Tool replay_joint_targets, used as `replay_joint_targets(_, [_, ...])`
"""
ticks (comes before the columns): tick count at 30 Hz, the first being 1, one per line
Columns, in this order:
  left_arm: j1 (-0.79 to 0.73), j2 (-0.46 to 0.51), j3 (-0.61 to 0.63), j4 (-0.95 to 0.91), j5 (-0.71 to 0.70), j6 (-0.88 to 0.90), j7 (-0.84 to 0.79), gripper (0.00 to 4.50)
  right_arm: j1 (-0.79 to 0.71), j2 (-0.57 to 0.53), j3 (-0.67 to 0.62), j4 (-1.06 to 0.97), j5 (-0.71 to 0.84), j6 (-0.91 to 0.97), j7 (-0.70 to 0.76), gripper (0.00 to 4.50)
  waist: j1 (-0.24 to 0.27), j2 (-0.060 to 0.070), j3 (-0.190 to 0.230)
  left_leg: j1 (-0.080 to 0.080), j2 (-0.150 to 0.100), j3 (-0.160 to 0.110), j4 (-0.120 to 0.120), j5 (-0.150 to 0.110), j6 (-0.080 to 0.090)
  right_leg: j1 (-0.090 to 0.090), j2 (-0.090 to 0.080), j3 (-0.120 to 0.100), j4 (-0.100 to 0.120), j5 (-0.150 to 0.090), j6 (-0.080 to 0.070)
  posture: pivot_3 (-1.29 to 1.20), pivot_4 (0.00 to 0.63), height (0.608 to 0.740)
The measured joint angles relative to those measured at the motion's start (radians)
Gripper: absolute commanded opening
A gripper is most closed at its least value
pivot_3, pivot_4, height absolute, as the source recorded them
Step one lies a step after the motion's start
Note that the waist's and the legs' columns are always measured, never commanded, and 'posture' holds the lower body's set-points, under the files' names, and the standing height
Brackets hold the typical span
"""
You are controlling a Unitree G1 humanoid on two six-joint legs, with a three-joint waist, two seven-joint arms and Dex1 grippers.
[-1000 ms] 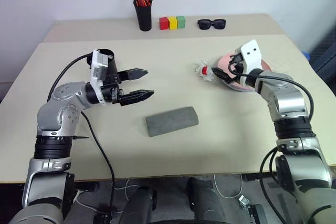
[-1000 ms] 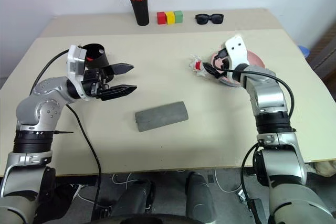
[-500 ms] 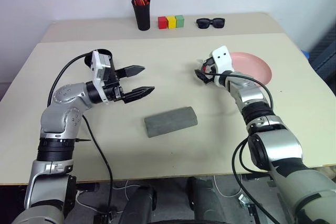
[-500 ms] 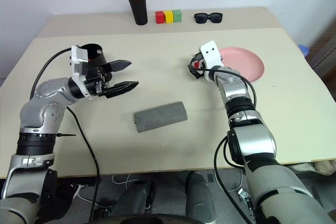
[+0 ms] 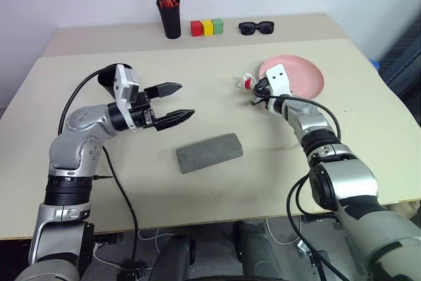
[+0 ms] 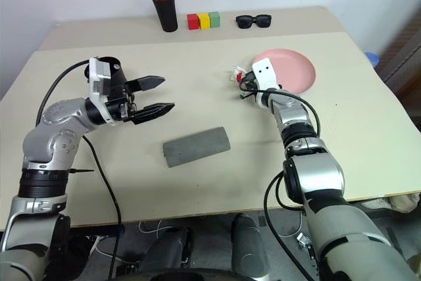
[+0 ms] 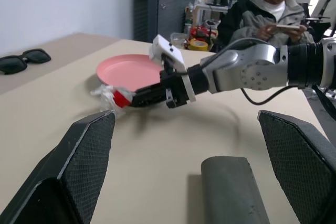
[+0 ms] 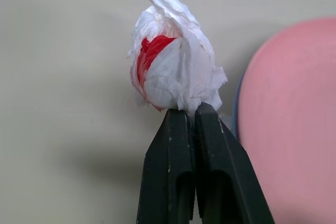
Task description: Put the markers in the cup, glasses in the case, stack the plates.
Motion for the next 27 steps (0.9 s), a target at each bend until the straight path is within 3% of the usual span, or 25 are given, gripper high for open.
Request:
replay_joint_targets(6, [-0.007,0.0,-0.003,0.013,0.0,0.0,-0.005,4.5,-0.002,-0.007,-0.095,-0.102,0.104,0.051,0.064,0.06,-0.003,0.0,0.0,0.0,0.0,0.0,0.0,0.0,0.0,0.0,0.0,0.0,0.0,0.0,0.0,0.0,0.15,0.74])
replay_joint_targets(11, [-0.008,-0.002,-0.003,0.023,0.0,0.0,-0.005,4.5,-0.017,-0.084,-0.113,-0.069,0.08,0.05,-0.055,0.06,0.002,0.0,0.0,0.0,0.0,0.0,0.0,0.0,0.0,0.0,0.0,0.0,0.0,0.0,0.0,0.0,0.15,0.74])
replay_joint_targets(14, [-0.008,-0.002,-0.004,0.023,0.0,0.0,-0.004,4.5,-0.016,-0.117,-0.096,-0.019,0.038,0.048,-0.1,0.86,0.0,0.0,0.0,0.0,0.0,0.001,0.0,0.0,0.0,0.0,0.0,0.0,0.0,0.0,0.0,0.0,0.15,0.74])
replay_joint_targets(20, [-0.008,-0.004,-0.008,0.023,0.0,0.0,-0.001,4.5,-0.013,-0.116,-0.086,-0.003,0.021,0.044,-0.083,3.83,-0.007,0.0,0.0,0.0,0.0,0.002,-0.001,0.0,0.0,-0.001,0.0,0.001,0.0,0.0,0.0,0.0,0.15,0.74])
replay_joint_targets(25, [-0.007,-0.005,-0.008,0.023,0.0,-0.001,0.009,4.5,-0.011,-0.12,-0.116,-0.032,0.044,0.005,-0.071,3.83,-0.005,0.0,0.0,-0.001,0.0,0.001,0.0,0.0,0.0,-0.001,0.0,0.001,0.0,0.0,0.0,0.0,0.15,0.74])
replay_joint_targets(27, [0.003,-0.004,-0.004,0.021,0.0,-0.007,0.01,4.5,0.02,-0.126,-0.148,-0.132,0.104,-0.014,0.006,3.83,-0.005,0.0,0.0,-0.001,0.0,0.001,-0.001,0.0,0.0,-0.001,0.0,0.001,0.0,0.0,0.0,0.0,0.15,0.74])
